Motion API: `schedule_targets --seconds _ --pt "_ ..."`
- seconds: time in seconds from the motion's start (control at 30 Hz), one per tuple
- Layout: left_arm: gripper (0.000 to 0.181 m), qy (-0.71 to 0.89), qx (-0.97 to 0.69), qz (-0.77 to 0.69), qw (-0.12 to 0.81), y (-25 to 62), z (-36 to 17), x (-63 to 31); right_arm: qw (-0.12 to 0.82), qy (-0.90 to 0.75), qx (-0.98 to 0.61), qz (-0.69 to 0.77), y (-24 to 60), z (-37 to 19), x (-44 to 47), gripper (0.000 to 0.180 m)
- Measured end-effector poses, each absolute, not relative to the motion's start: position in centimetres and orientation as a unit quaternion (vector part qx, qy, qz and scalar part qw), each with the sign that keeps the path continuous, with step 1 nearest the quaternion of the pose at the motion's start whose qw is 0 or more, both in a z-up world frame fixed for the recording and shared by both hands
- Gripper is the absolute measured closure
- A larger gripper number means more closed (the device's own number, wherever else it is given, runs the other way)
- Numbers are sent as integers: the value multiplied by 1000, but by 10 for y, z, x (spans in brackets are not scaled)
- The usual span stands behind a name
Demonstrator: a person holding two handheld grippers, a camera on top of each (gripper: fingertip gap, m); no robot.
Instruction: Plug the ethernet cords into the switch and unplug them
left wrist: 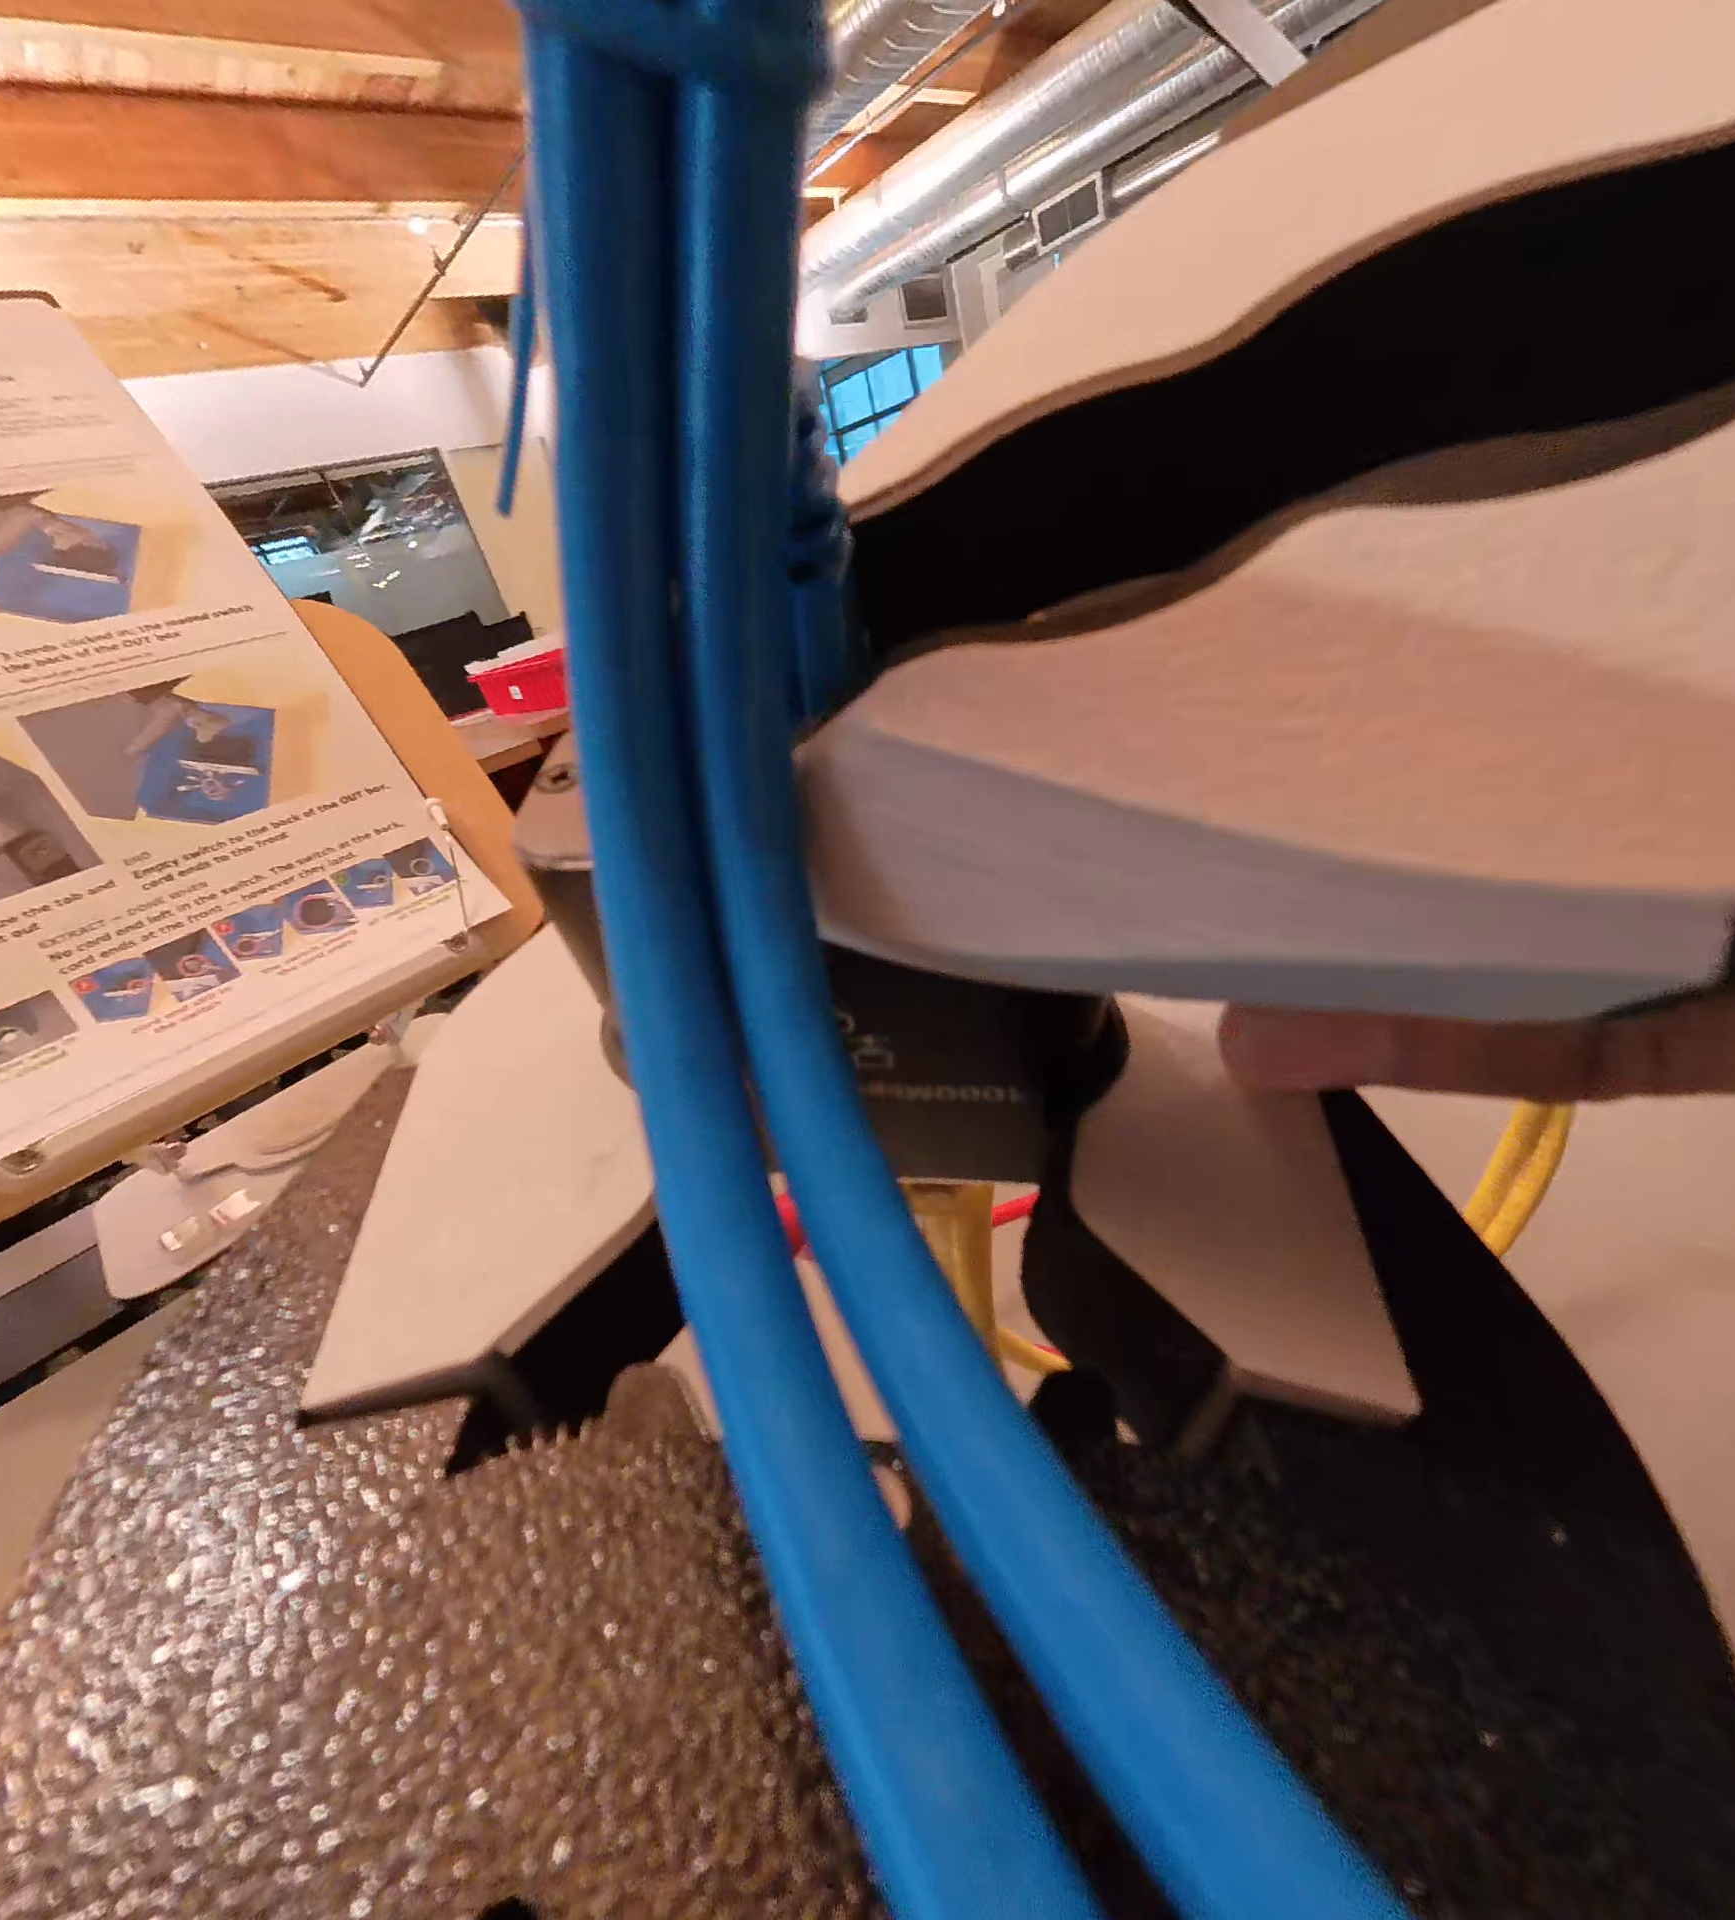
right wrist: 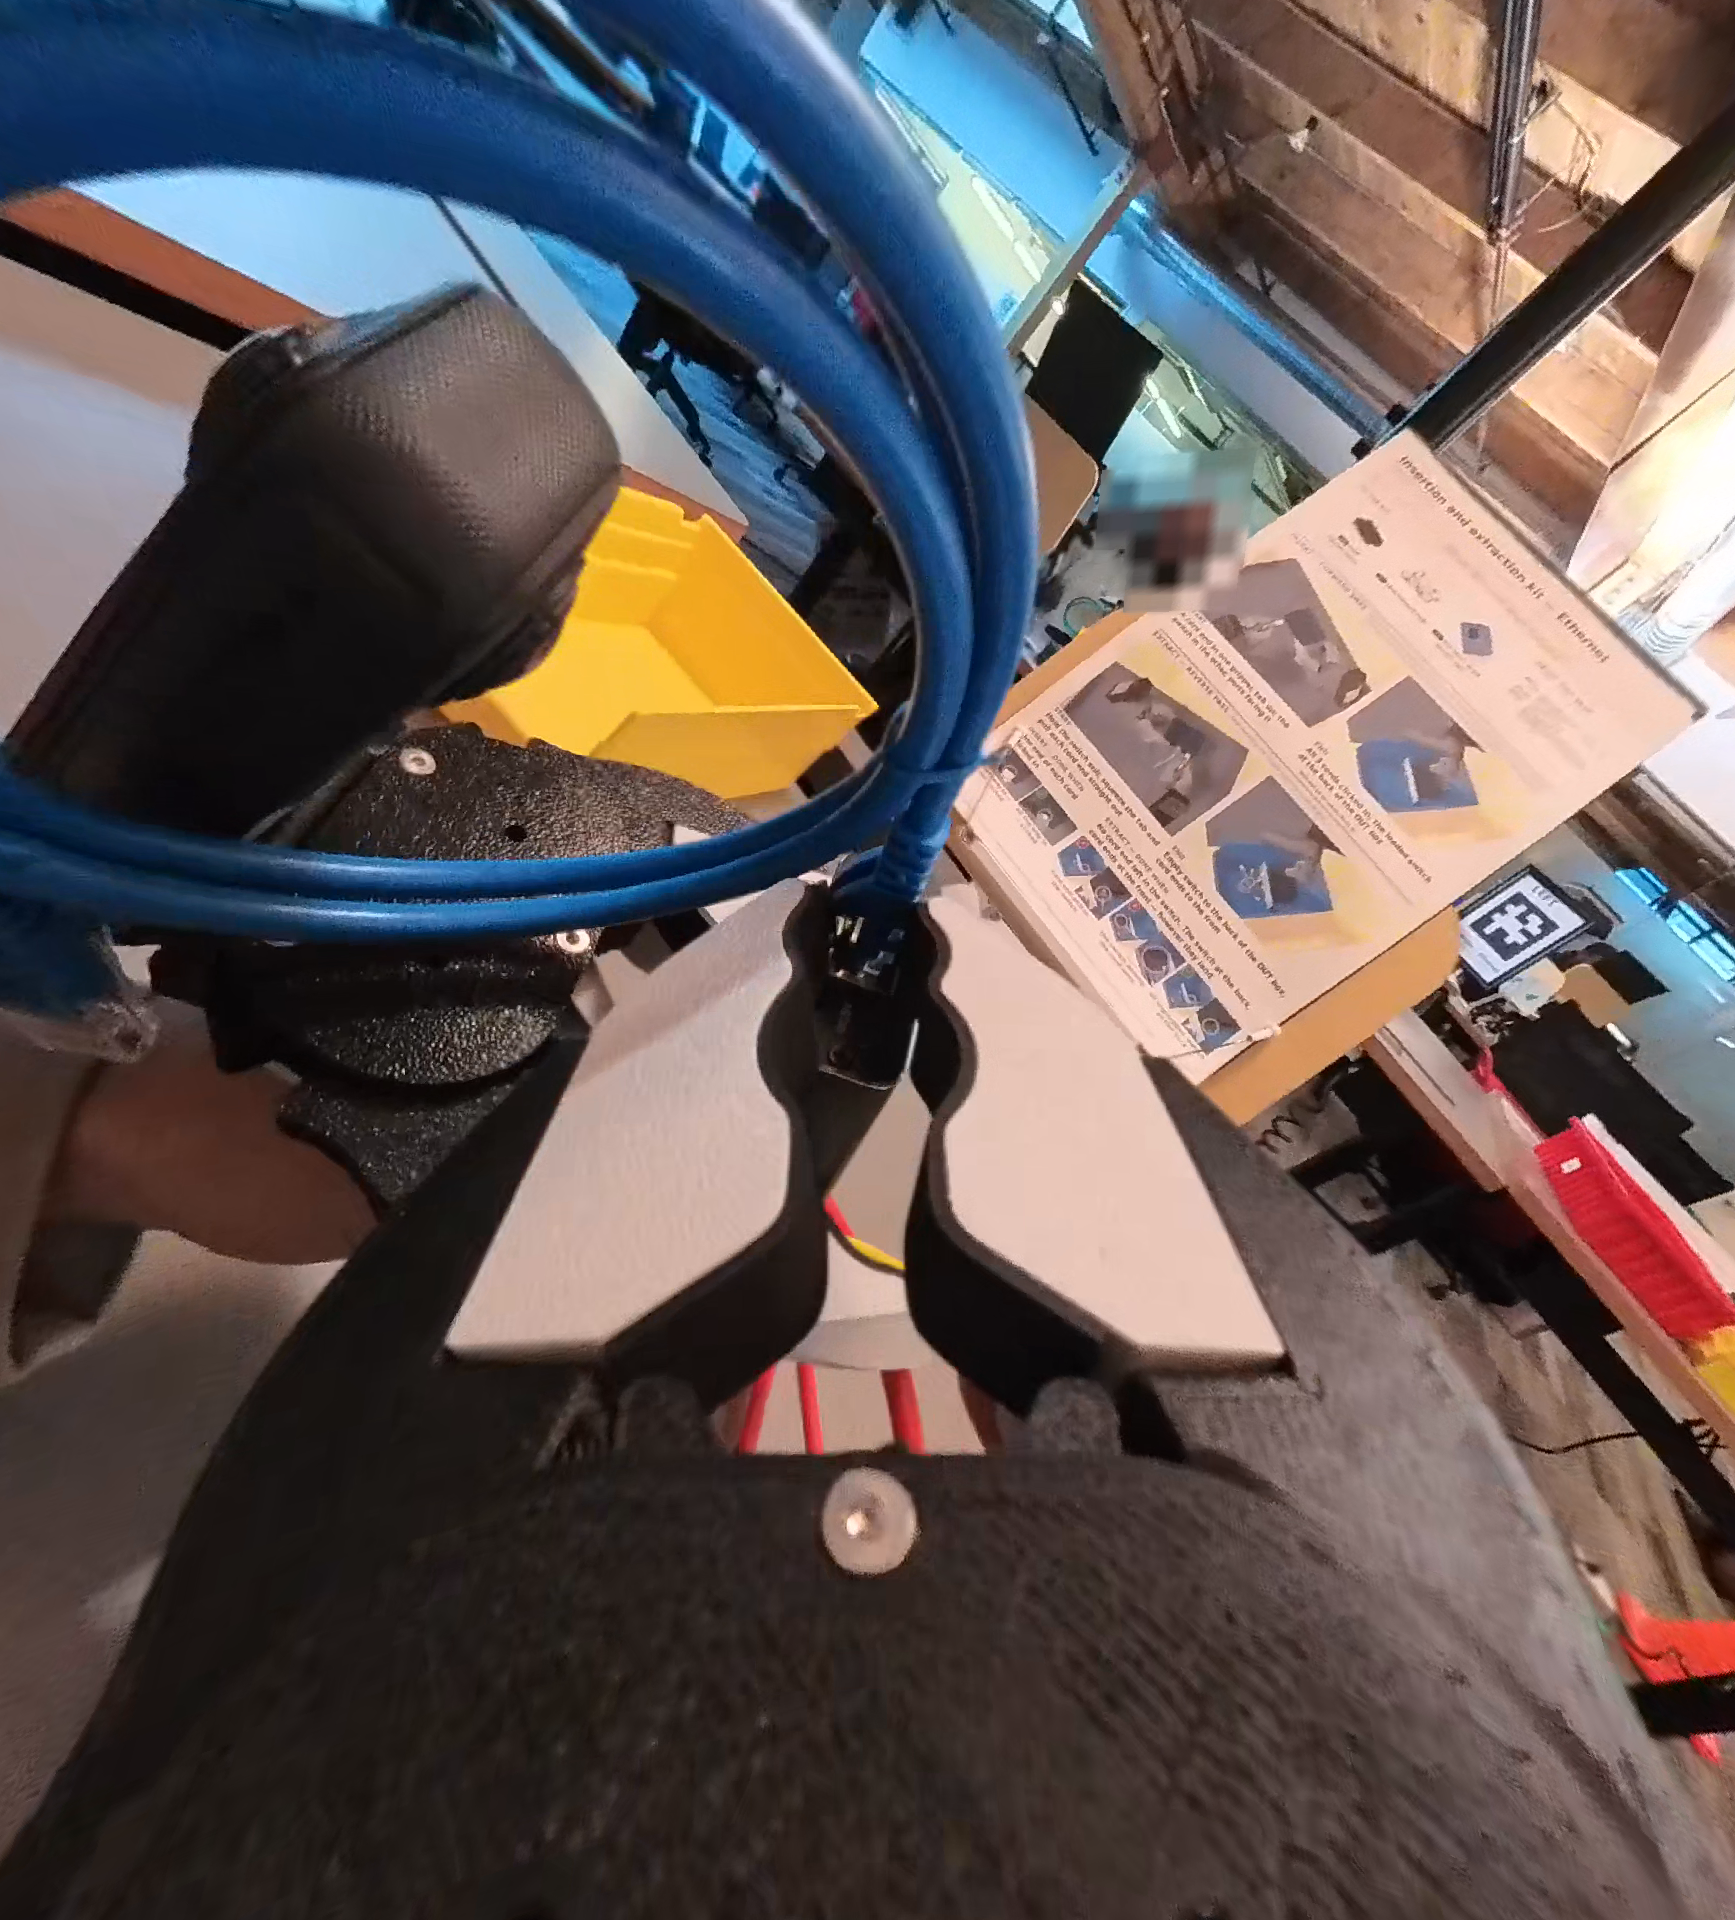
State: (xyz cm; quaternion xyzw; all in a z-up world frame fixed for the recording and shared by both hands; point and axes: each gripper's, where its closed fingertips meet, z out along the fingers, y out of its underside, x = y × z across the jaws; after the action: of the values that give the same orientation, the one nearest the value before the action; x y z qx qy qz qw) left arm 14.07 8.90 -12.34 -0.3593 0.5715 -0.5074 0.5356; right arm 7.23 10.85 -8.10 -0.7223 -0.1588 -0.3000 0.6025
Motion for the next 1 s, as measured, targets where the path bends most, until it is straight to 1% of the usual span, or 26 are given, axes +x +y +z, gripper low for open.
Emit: schedule_targets --seconds 0.13,0.3,0.43,0.53,0.63,0.67,0.73,0.8,0.83,1.0 --pt "102 575 -355 -516 527 86 -126 141 590 -177 -724 -310 107 -83 73 164" --pt "102 573 -350 -492 554 91 -126 140 580 -207 -718 -324 107 -84 69 164" --pt "104 574 -356 -524 520 85 -129 139 558 -229 -716 -350 108 -85 71 163" --pt "104 576 -357 -516 525 86 -130 140 574 -218 -722 -320 107 -86 72 162" --pt "102 578 -362 -498 536 90 -132 142 559 -232 -724 -330 107 -87 73 162" --pt "102 580 -363 -494 536 91 -133 143 553 -239 -726 -332 108 -88 74 165" --pt "102 577 -364 -476 555 96 -133 142 565 -234 -734 -296 109 -88 73 163" --pt "101 572 -363 -450 581 102 -129 141 606 -202 -735 -229 109 -84 74 165" --pt "103 575 -366 -448 578 103 -130 142 611 -195 -734 -221 108 -83 76 165" --pt "104 587 -382 -489 520 95 -141 145 545 -248 -742 -302 112 -92 79 166"
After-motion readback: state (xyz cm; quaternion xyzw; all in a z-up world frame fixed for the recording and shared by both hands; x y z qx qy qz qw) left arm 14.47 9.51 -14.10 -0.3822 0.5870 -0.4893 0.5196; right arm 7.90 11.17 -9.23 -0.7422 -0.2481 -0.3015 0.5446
